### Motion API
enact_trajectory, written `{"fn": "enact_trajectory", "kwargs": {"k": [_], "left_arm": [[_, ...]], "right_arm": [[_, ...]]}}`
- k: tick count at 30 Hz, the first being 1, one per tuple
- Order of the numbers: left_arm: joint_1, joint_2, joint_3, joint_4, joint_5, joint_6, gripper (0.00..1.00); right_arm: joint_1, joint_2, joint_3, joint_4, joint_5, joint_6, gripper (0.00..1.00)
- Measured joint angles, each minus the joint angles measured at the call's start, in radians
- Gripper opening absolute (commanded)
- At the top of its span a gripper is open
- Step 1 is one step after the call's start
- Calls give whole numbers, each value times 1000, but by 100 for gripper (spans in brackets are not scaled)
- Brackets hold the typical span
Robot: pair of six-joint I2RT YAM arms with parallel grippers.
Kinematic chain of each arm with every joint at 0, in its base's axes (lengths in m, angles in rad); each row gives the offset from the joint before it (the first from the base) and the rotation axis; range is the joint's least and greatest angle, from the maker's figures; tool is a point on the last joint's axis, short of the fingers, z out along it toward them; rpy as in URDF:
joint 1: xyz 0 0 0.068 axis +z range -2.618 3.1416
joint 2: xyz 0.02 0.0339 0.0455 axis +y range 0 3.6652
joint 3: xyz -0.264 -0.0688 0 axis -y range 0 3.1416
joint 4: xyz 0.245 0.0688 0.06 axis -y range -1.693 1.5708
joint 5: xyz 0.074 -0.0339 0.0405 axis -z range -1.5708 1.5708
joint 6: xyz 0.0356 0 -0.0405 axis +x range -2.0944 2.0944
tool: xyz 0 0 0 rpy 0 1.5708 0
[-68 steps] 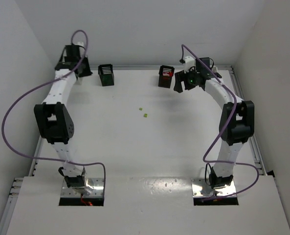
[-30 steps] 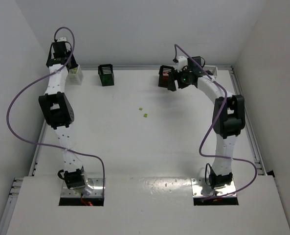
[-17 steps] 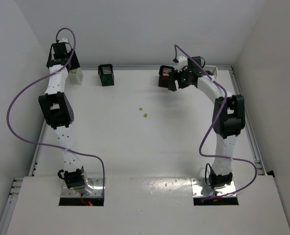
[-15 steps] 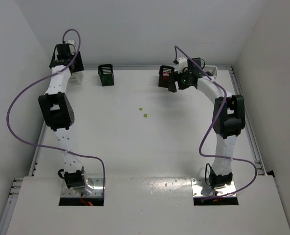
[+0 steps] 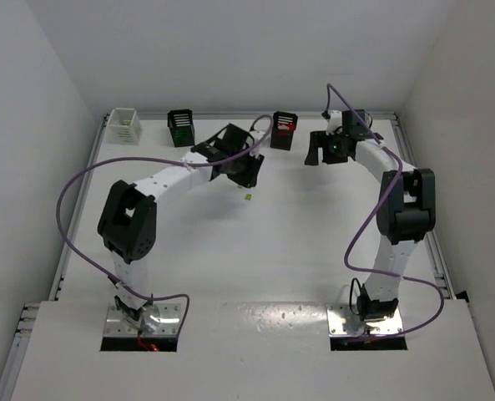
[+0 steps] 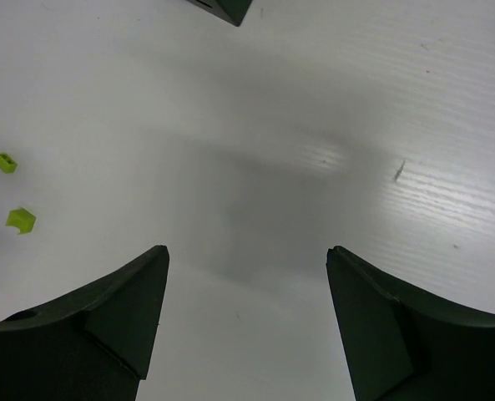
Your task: Sort the legos into containers by color
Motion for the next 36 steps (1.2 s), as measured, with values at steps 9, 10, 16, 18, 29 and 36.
{"fn": "enact_trajectory", "kwargs": {"k": [9, 10, 16, 18, 29, 36], "left_arm": [[-113, 77, -29, -46, -182, -115, 44], [-125, 78, -29, -44, -196, -126, 46], [-145, 111, -18, -45, -237, -154, 57], [-138, 127, -3, -53, -238, -159, 58], [-64, 205, 24, -61, -216, -180, 50], [-49, 254, 55, -62, -185, -184, 48]], "right_arm": [[-60, -84, -64, 2, -47, 58, 77], [-64, -94, -72, 3, -51, 61, 77], [-71, -146, -122, 13, -71, 80, 77], [-73, -157, -132, 17, -74, 85, 77], [-83, -183, -144, 24, -80, 93, 77], [-83, -183, -144, 24, -80, 93, 77]]}}
